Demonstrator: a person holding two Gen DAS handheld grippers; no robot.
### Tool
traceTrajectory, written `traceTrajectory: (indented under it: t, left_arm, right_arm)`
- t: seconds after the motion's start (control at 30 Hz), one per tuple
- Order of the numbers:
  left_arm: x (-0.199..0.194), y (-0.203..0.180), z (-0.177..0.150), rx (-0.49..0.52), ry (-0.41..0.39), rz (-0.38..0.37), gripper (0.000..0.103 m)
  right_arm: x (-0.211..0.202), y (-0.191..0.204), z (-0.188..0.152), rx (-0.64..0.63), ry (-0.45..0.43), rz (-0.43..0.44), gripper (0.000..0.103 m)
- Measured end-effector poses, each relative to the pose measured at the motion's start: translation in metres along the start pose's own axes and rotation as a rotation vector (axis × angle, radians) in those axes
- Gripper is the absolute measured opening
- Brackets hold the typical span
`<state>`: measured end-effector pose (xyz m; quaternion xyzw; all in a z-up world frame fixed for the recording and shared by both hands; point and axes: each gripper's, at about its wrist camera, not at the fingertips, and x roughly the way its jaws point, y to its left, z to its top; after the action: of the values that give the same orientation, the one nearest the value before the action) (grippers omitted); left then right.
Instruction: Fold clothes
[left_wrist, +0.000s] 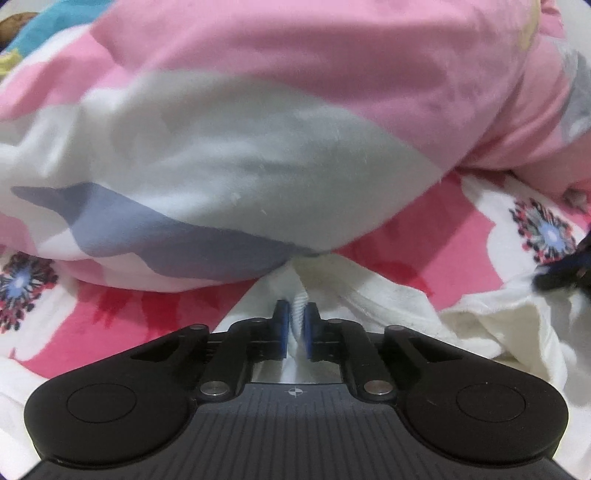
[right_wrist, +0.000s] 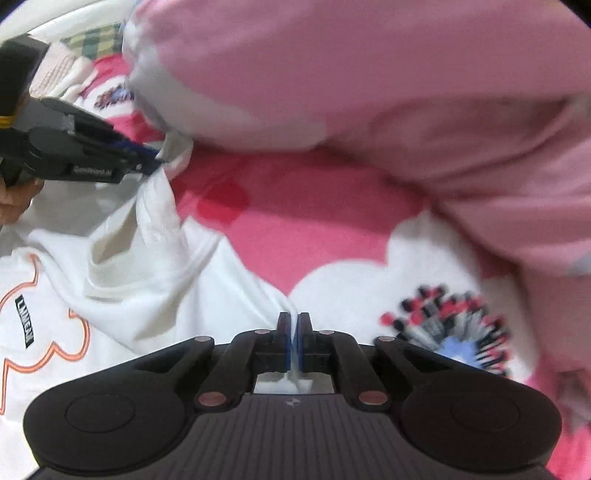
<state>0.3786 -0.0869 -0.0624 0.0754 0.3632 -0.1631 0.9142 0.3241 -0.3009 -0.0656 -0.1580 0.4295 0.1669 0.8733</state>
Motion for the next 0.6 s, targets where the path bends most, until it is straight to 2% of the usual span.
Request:
traceTrajectory:
  t: [0.1, 0.17, 0.2, 0.27, 0.43, 0.47, 0.5, 0.53, 0.57, 0.6]
  left_arm:
    - [-0.01, 0.002, 0.001, -0.013, -0.047, 0.009, 0.006]
    - [-0.012, 0.001, 0.0, 0.001, -0.077, 0.043, 0.004]
    - [-0.011, 0.001, 0.0, 0.011, -0.091, 0.066, 0.003]
    - [-0.004, 0.004, -0.001, -0.006, -0.076, 0.065, 0.003]
    - [0.012, 0.004, -0.009, 0.018, -0.053, 0.093, 0.004]
    - [0.013, 0.005, -0.009, 0.022, -0.057, 0.092, 0.005]
    - [0.013, 0.006, -0.009, 0.016, -0.057, 0.084, 0.007]
    - [0.01, 0.01, -0.007, -0.002, -0.055, 0.067, 0.007]
    - [0.007, 0.014, -0.006, -0.02, -0.053, 0.051, 0.009]
    - [0.004, 0.014, -0.005, -0.019, -0.058, 0.052, 0.016]
  right_arm:
    - [-0.02, -0.014, 0.002, 0.061, -0.069, -0.122, 0.004]
    - [-0.033, -0.024, 0.002, 0.106, -0.107, -0.198, 0.004]
    - [-0.032, -0.031, 0.0, 0.141, -0.096, -0.214, 0.004]
    - [-0.025, -0.039, -0.008, 0.172, -0.066, -0.238, 0.003]
    - [0.016, -0.046, -0.027, 0.212, 0.031, -0.268, 0.004]
    - [0.016, -0.048, -0.029, 0.227, 0.022, -0.271, 0.006]
    - [0.012, -0.052, -0.028, 0.249, 0.018, -0.273, 0.017]
    - [0.005, -0.057, -0.027, 0.278, 0.013, -0.266, 0.032]
    - [-0.002, -0.064, -0.027, 0.312, -0.001, -0.252, 0.038]
    - [-0.012, -0.072, -0.029, 0.363, -0.021, -0.237, 0.044]
